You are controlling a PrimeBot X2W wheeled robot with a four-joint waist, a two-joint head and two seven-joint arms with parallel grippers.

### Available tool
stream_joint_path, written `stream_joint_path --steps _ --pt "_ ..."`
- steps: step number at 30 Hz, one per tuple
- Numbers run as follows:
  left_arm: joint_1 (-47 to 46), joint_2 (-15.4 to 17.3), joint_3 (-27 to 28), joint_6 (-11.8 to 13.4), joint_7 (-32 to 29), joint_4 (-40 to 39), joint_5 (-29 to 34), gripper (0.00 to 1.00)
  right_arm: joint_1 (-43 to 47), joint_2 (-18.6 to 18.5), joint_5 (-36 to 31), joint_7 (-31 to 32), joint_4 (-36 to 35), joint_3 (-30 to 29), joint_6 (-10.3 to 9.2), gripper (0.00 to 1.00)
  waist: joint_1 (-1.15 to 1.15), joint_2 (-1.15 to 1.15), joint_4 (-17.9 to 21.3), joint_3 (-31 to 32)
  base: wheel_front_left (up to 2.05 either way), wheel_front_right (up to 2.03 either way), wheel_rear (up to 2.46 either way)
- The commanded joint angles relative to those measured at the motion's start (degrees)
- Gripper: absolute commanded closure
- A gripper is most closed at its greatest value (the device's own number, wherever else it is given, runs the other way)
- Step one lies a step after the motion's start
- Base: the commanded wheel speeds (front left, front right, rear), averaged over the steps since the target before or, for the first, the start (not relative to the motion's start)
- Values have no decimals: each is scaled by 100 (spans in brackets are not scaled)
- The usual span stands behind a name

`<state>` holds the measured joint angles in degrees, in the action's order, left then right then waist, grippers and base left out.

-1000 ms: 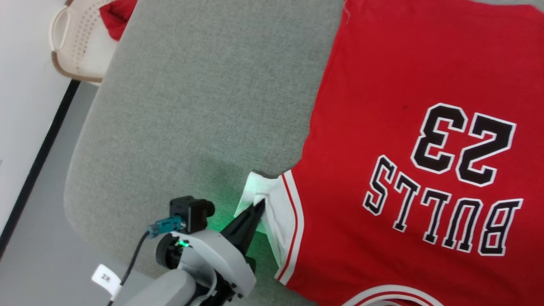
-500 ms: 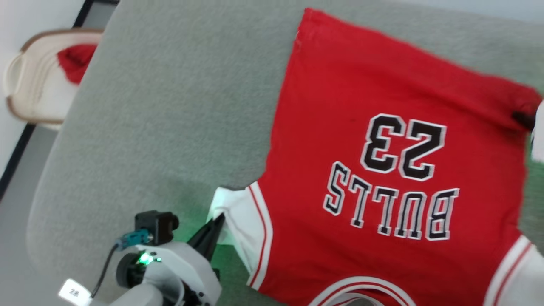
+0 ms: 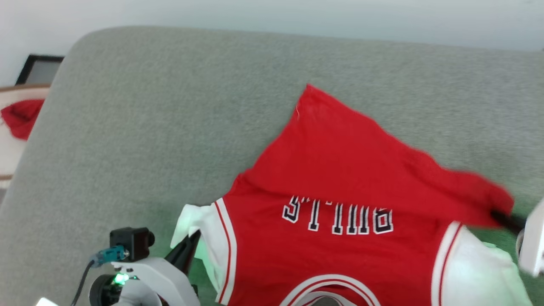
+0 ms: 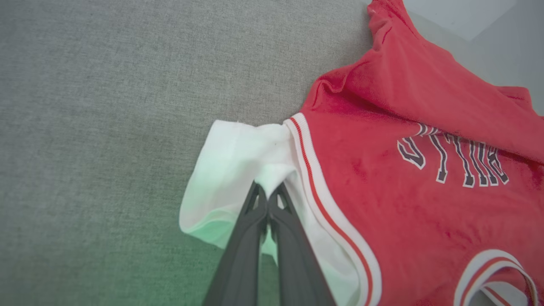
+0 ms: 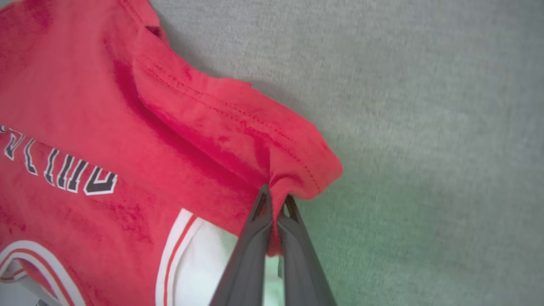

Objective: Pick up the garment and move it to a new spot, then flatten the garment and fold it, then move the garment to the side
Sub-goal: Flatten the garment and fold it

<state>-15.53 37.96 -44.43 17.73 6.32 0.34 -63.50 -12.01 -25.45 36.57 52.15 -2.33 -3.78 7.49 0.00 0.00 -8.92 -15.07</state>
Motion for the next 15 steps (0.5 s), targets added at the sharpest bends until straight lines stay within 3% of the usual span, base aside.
stream_joint_path --steps 1,7,14,15 --pt "69 46 16 38 6 -34 -1 100 208 91 -60 -40 -66 -101 0 100 0 0 208 191 0 0 0" --pt "169 131 30 104 -29 -158 -42 100 1091 558 -191 -241 -309 -536 0 100 0 0 307 250 0 0 0" --pt "163 171 35 143 -58 -231 -44 100 1384 841 -295 -442 -276 -572 0 100 0 0 364 246 0 0 0" --pt "156 177 34 143 -65 -235 -39 100 1384 860 -292 -452 -268 -569 0 89 0 0 367 244 0 0 0"
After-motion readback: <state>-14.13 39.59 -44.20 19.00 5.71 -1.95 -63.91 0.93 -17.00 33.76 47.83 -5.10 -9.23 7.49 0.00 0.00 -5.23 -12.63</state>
